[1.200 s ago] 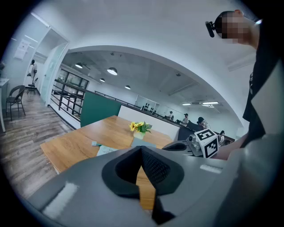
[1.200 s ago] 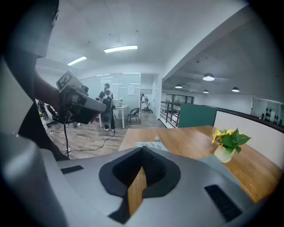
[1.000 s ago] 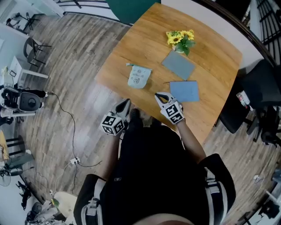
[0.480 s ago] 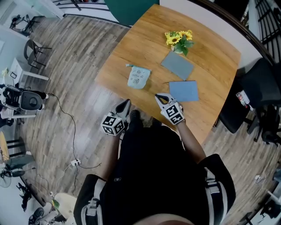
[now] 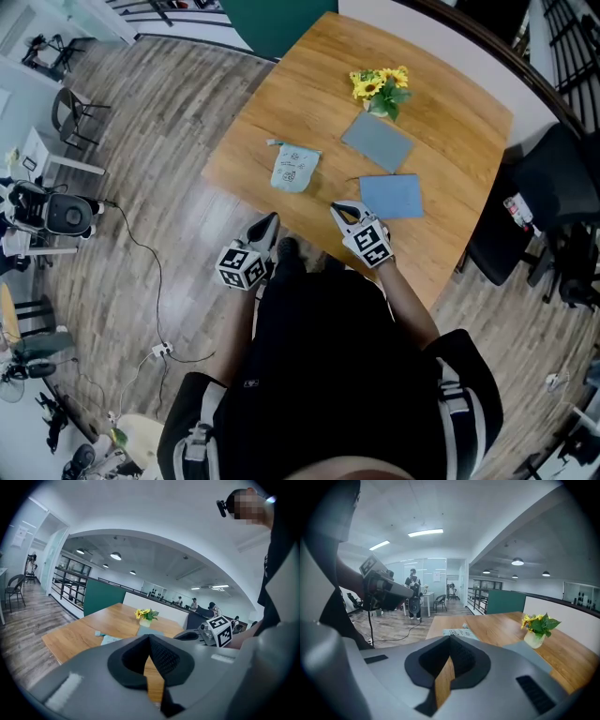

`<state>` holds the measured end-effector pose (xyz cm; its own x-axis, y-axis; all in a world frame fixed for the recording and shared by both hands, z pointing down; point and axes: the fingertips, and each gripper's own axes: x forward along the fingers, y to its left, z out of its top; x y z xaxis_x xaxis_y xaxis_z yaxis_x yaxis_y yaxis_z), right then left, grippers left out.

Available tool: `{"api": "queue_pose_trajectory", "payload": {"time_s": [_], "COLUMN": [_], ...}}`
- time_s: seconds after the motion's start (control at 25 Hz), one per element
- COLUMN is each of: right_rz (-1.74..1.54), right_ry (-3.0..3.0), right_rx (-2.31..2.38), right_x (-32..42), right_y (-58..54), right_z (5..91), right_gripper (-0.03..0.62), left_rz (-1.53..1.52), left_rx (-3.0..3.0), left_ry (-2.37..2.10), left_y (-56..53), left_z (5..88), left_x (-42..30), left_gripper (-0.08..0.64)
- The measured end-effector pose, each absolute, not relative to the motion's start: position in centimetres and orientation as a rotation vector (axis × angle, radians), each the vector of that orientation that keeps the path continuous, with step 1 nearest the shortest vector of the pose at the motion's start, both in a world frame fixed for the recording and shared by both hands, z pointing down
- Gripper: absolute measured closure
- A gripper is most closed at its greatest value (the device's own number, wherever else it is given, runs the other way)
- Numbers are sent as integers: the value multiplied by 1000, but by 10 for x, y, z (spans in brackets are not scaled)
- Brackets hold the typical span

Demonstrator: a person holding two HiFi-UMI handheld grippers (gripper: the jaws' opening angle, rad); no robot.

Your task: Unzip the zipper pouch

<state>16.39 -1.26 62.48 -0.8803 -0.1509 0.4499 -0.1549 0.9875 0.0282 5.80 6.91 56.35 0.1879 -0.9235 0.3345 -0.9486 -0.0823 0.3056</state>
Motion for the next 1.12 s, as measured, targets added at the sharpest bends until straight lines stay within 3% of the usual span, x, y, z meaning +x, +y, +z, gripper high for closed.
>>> {"api": "queue_pose_trajectory", "payload": {"time_s": [0.8,1.12], "right_rz": [145,453], "right_ry": [-2588,-2558], "right_rx": [317,439], "right_x": [135,88], "right_y": [-43,-80], "right_z": [654,687], "right_gripper": [588,525], "left_rz": [93,137], "left_rx": [2066,2135], "left_ry": [-1650,-1517], "left_y": [24,-18], "left_z": [575,581], "left_x": [10,-27], "left_gripper": [565,565]}}
